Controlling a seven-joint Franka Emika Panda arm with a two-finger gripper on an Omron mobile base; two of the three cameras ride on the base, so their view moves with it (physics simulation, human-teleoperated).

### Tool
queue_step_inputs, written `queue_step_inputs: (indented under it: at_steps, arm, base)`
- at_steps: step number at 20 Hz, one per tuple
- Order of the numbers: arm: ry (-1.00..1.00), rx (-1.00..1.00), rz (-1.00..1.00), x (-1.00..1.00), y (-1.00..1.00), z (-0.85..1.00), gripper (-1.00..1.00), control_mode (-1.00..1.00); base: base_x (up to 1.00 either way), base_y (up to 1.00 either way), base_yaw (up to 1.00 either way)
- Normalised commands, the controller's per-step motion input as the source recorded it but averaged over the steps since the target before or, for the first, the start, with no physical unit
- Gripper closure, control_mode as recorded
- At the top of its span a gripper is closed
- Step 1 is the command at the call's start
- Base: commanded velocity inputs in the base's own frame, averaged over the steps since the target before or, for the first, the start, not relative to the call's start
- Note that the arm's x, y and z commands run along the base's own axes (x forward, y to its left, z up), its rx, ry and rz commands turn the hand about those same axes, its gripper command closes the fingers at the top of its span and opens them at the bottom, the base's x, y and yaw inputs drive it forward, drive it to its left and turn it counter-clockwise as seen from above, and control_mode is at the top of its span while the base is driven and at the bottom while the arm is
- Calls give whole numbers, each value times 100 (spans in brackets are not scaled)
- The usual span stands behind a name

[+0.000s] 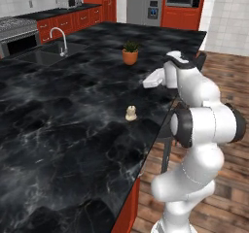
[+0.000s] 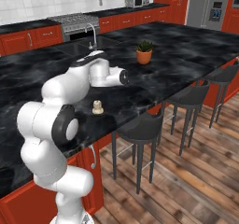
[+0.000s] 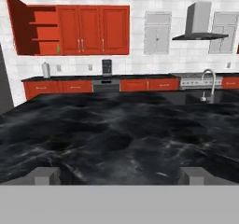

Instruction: Get the candle and the beer from the cabinet and move them to the dining counter.

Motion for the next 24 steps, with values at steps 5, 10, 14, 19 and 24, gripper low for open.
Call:
queue_step_inputs:
  at_steps: [5,10,14,19,24]
  arm:
    - [0,1,-15,-87,10,73,-100,-100]
    - [1,0,-16,-96,15,46,-100,-100]
    - [3,0,-18,-100,22,22,-100,-100]
    - [9,-1,-18,-96,25,22,-100,-100]
    - [14,-1,-16,-89,23,29,-100,-100]
  base:
    - [0,0,0]
    - [0,0,0]
    - [0,0,0]
    - [0,0,0]
    - [0,0,0]
